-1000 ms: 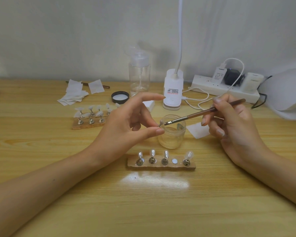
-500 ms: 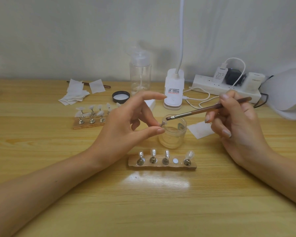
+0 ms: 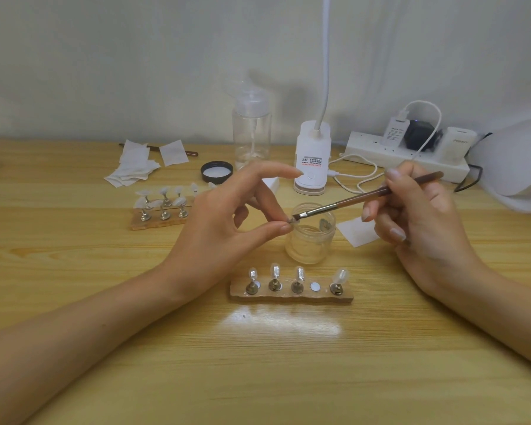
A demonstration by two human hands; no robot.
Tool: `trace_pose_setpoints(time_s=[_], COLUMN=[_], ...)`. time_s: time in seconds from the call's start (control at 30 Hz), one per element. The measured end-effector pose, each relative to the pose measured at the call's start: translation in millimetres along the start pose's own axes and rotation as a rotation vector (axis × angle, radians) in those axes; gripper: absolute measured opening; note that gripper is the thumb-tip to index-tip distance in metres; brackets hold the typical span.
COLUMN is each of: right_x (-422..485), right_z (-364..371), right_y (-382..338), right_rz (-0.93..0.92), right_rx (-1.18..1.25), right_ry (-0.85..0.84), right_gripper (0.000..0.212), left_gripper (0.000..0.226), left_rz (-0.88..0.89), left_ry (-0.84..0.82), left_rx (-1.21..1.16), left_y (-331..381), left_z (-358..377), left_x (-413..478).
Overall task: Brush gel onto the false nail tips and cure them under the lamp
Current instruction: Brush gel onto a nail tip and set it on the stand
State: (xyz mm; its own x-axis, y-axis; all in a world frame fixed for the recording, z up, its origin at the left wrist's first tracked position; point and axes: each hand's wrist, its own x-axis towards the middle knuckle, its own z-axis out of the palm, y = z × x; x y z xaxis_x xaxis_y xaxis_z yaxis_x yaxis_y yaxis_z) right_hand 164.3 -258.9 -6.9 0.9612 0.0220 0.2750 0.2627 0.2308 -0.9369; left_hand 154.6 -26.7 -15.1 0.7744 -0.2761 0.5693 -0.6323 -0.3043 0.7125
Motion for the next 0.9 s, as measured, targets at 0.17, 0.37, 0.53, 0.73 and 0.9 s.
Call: trace_pose_setpoints(time_s=[0.17, 0.37, 0.53, 0.73, 0.9], right_x=[0.9, -0.6, 0.2, 0.0, 0.4], right_z=[-2.0, 0.7, -0.9, 1.3, 0.1], right_y=[-0.1, -1.0, -1.8, -1.7, -2.5], right_rz=[0.005, 0.003, -0.013, 0.008, -0.003], right_rx=[0.020, 0.018, 0.038, 0.000, 0.027], right_ry=[0.061, -0.001, 0.036, 0.016, 0.048], right_gripper=[0.027, 0.023, 0.024, 0.024, 0.025], left_gripper=[0.047, 0.047, 0.046, 0.046, 0.046], left_rz=[0.009, 0.018, 0.020, 0.030, 0.041], left_ry=[0.002, 0.004, 0.002, 0.004, 0.002], left_rx=[0.011, 0.024, 0.032, 0.039, 0.054], left_y=[0.4, 1.4, 1.4, 1.0, 0.7], left_z=[0.2, 0.4, 0.3, 0.2, 0.7], left_x=[-0.4, -0.1, -0.1, -0.2, -0.5])
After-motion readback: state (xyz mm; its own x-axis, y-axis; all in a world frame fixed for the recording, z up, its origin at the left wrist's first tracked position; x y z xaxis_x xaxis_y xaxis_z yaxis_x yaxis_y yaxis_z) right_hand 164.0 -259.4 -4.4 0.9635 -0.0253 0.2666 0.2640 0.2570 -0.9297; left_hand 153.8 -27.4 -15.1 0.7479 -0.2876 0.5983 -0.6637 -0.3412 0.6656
